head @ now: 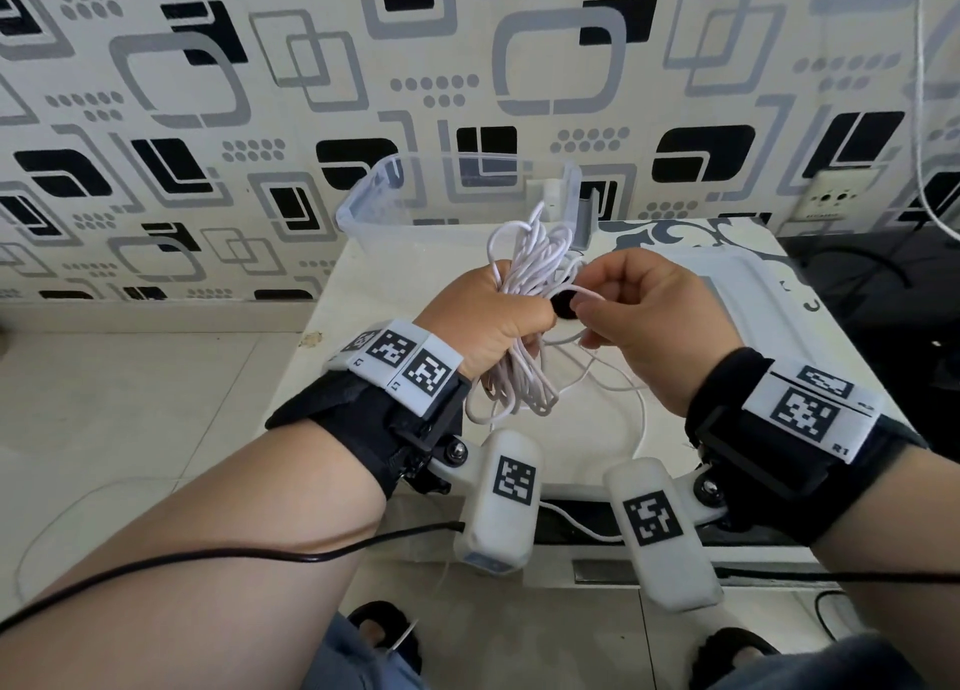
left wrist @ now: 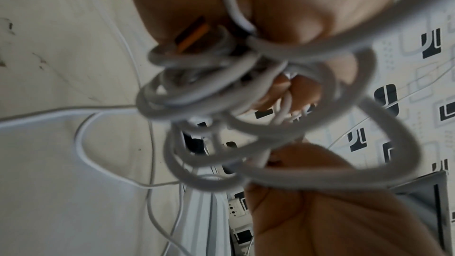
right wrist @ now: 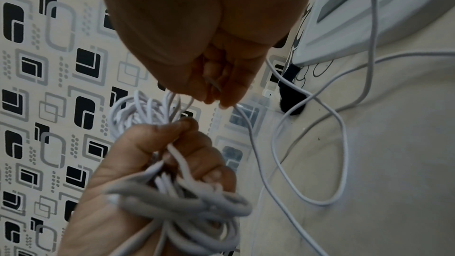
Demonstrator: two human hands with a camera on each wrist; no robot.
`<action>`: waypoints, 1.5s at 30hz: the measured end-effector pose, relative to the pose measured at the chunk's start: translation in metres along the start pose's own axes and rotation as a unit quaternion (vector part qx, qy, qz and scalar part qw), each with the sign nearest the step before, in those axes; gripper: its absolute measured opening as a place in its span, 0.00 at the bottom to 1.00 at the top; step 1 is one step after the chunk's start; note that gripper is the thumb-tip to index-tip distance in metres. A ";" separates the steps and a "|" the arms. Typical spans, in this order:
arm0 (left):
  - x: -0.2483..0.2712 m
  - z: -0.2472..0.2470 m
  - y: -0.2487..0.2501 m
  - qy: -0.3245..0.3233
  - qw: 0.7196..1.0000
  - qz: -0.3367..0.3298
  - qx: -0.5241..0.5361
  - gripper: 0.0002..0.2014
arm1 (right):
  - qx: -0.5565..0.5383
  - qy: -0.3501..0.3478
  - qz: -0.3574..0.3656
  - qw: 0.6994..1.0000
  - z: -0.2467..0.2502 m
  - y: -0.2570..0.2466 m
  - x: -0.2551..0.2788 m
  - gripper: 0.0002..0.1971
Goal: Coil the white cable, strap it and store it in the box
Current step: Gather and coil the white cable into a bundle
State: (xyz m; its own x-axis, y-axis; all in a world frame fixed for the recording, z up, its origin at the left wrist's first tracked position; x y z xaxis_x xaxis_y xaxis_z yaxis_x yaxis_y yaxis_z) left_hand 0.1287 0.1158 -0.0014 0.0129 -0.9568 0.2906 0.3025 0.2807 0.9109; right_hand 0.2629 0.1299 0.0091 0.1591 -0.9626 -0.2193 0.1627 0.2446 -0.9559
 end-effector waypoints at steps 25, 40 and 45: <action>0.003 -0.015 -0.006 -0.034 0.999 0.000 0.017 0.07 | -0.118 0.050 -0.014 0.992 0.008 -0.002 -0.001 0.07; 0.002 -0.006 -0.004 0.014 1.000 -0.009 -0.007 0.07 | -0.157 0.029 -0.022 0.987 0.001 -0.004 0.001 0.09; -0.001 0.008 -0.006 0.037 0.995 -0.010 0.087 0.10 | -0.071 -0.003 -0.044 0.996 -0.002 0.003 0.004 0.09</action>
State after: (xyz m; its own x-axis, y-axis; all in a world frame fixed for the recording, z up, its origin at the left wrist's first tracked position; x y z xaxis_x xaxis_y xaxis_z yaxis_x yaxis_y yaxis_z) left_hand 0.1189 0.1159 -0.0047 0.0802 -0.9637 0.2547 0.1340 0.2636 0.9553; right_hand 0.2624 0.1270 0.0050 0.1556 -0.9789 -0.1326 0.0359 0.1398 -0.9895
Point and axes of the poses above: each hand's wrist, its own x-axis away from the middle knuckle, its own z-axis out of the back of the hand, y = z × x, the point moved 10 cm from there along -x, towards the middle knuckle, and after that the axes turned 9 degrees about z, right-handed, at the moved point
